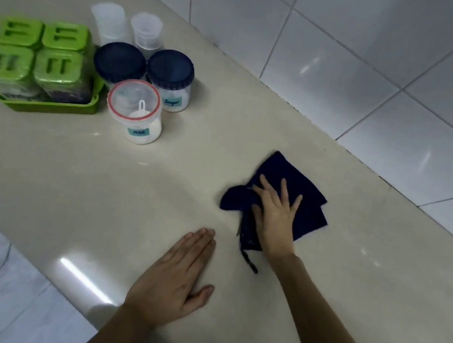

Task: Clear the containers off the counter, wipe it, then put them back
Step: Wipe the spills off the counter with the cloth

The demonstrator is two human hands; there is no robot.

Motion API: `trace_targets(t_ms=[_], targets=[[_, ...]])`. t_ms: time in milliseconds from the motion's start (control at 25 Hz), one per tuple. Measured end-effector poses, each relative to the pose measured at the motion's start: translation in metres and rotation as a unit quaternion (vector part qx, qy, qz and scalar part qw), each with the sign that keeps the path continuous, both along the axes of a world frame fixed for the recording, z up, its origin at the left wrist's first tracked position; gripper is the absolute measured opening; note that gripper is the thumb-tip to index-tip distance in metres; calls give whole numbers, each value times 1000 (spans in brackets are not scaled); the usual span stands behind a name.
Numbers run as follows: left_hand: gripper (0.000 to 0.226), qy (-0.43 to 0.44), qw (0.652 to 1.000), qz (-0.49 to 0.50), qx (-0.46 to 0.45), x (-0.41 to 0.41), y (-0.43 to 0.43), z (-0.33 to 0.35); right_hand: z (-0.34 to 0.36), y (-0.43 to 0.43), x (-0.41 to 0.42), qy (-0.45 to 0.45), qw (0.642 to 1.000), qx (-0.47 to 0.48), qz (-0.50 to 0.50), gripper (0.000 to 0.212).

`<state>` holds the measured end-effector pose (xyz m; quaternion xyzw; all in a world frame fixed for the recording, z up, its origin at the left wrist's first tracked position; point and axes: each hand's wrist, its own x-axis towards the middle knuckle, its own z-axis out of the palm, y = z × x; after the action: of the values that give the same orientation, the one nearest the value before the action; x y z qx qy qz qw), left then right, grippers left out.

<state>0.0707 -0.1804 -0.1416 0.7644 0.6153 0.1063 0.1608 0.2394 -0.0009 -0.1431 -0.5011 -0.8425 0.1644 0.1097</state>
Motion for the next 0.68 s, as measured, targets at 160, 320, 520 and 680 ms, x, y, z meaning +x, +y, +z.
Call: trace_targets(t_ms=[160, 320, 520, 680], targets=[[77, 3, 1000, 7, -10, -3, 0, 0, 5, 34, -61, -46, 957, -24, 285, 38], [77, -16, 1000, 5, -16, -6, 2, 2, -2, 59, -27, 12, 983, 25, 181, 36], [79, -18, 1000, -2, -10, -5, 3, -1, -5, 66, -23, 28, 997, 17, -65, 34], [80, 2, 1000, -3, -7, -6, 3, -2, -2, 37, -68, 8, 980, -19, 198, 35]])
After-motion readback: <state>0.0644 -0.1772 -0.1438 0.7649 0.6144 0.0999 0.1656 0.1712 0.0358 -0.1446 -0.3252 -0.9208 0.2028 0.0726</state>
